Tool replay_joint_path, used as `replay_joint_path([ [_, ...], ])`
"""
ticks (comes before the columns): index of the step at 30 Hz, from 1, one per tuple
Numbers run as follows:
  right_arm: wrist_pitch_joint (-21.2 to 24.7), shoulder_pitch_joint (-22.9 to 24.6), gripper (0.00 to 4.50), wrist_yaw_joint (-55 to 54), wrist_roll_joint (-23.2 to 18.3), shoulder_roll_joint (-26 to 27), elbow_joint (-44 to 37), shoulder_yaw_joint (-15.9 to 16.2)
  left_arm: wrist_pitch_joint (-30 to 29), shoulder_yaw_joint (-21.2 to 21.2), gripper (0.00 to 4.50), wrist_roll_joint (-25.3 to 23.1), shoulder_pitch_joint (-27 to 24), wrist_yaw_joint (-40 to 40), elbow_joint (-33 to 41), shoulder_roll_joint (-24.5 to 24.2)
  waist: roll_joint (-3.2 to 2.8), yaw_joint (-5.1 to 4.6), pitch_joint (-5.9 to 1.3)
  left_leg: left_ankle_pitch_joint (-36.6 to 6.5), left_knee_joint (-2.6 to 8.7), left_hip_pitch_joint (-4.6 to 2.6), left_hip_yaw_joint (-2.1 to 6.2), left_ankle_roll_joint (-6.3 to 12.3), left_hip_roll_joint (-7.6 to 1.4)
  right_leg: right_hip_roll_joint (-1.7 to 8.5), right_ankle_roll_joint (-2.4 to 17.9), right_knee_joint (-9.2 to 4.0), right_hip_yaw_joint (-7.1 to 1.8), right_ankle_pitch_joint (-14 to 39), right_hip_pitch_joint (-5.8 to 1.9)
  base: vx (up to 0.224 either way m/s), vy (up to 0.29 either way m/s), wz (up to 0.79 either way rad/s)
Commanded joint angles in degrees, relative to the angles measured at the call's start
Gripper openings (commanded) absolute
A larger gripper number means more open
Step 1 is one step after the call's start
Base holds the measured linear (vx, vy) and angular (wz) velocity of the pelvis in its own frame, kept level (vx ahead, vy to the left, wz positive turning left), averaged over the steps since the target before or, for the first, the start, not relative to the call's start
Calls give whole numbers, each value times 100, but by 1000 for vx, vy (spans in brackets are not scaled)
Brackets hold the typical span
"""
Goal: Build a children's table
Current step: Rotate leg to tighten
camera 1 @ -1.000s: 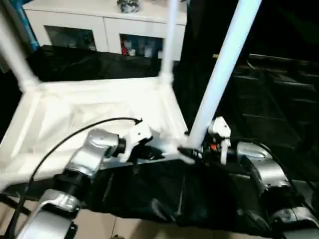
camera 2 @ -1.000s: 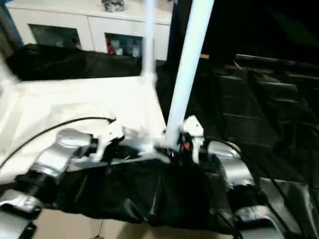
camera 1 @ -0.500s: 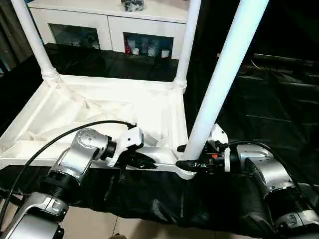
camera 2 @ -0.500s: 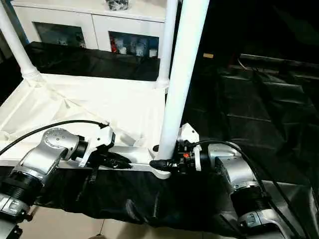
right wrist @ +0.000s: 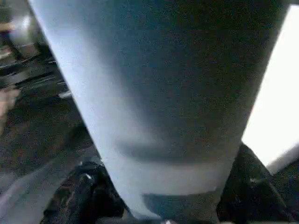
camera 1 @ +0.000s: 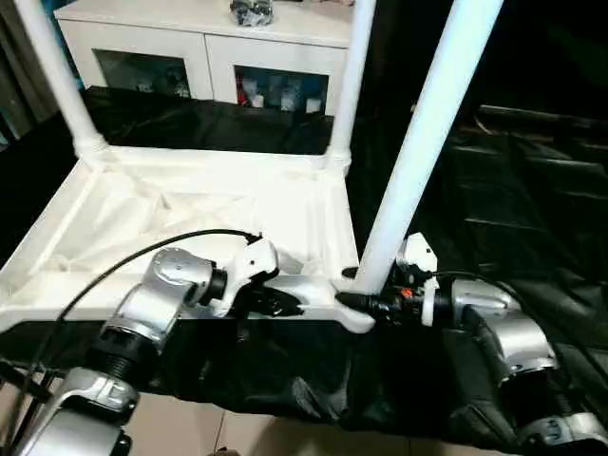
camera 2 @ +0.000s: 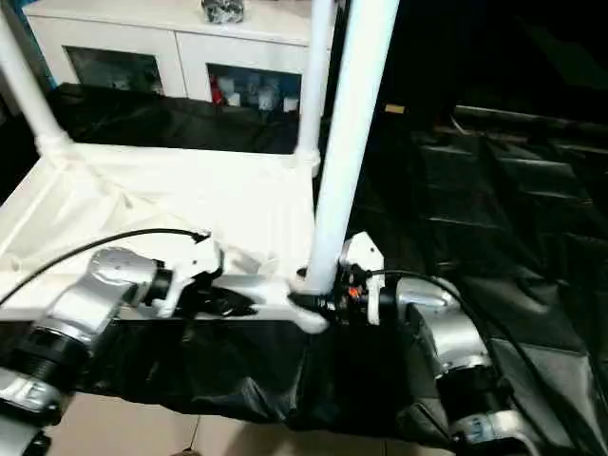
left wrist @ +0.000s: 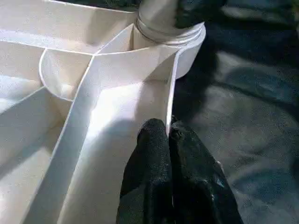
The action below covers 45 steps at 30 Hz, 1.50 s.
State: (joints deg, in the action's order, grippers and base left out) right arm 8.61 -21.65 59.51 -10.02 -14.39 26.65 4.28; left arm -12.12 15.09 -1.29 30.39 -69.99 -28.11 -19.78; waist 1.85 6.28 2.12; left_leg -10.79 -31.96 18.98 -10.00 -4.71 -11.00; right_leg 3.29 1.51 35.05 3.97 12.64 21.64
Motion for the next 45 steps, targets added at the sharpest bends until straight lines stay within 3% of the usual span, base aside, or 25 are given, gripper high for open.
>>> replay_joint_path([
  [1,270,106,208,-463,238,554,567,491,-100,28,0,98,296,737,-64,585,-13,-13,-187,-1278,388,19,101,91,-260,556,794,-575,-330,2032,-188,0,0,0],
  [9,398,-484,204,-2235,253,1324,1616,21,-347,58,0,-83,605,1703,-435,1346,-47,-114,-202,-1502,392,-8,110,11,-257,547,927,-569,-341,1751,-174,0,0,0],
  [15,-19,-1226,204,-3669,466,1886,2554,-351,-300,117,0,-466,859,2415,-886,1663,-41,-119,-208,-1538,389,-10,112,-15,-254,568,893,-578,-347,1825,-166,0,0,0],
  [18,-354,-1287,204,-3775,677,1891,2611,-254,-246,117,0,-458,842,2377,-866,1614,-33,-119,-220,-1419,391,9,103,19,-255,551,906,-549,-348,1538,-182,0,0,0],
  [20,-629,-1248,258,-3664,742,1786,2574,-232,-133,118,0,-403,747,2162,-752,1488,-38,-110,-231,-1341,383,21,98,53,-252,565,917,-543,-347,1418,-193,0,0,0],
  [21,-638,-1216,270,-3545,684,1739,2527,-273,-114,123,0,-387,702,2087,-698,1441,-9,-117,-238,-1241,379,41,93,96,-255,554,924,-523,-347,1262,-207,0,0,0],
  [22,-651,-1169,268,-3282,620,1647,2446,-300,-58,127,0,-362,633,1951,-611,1360,-26,-120,-246,-1151,376,45,92,135,-255,545,950,-499,-344,1104,-212,0,0,0],
  [24,-676,-1100,271,-2846,580,1473,2307,-273,35,117,0,-306,549,1727,-495,1228,-2,-127,-244,-1085,367,64,84,214,-250,546,979,-492,-341,999,-231,0,0,0],
  [25,-676,-1100,307,-2846,580,1473,2307,-273,35,117,0,-306,549,1727,-495,1228,-7,-115,-246,-1071,363,62,86,243,-258,553,987,-492,-341,966,-234,0,0,0],
  [30,-714,-854,332,-1525,517,879,1899,29,219,72,0,-151,407,1232,-301,908,16,-126,-262,-696,311,89,56,471,-257,533,1188,-419,-341,296,-257,0,0,0],
  [32,-701,-789,360,-1259,493,750,1767,70,253,67,0,-125,381,1120,-270,826,13,-113,-255,-726,309,71,50,502,-259,536,1219,-427,-335,364,-245,0,0,0],
  [37,-607,-540,359,-161,313,213,1166,185,355,0,0,-95,309,824,-220,504,33,-92,-230,-863,330,72,64,478,-272,535,1134,-468,-325,805,-254,0,0,0],
  [45,-477,-432,359,222,246,-61,918,200,318,-12,0,-60,219,730,-112,407,6,-76,-243,-693,307,71,60,473,-271,531,1230,-432,-324,554,-245,0,0,0],
])
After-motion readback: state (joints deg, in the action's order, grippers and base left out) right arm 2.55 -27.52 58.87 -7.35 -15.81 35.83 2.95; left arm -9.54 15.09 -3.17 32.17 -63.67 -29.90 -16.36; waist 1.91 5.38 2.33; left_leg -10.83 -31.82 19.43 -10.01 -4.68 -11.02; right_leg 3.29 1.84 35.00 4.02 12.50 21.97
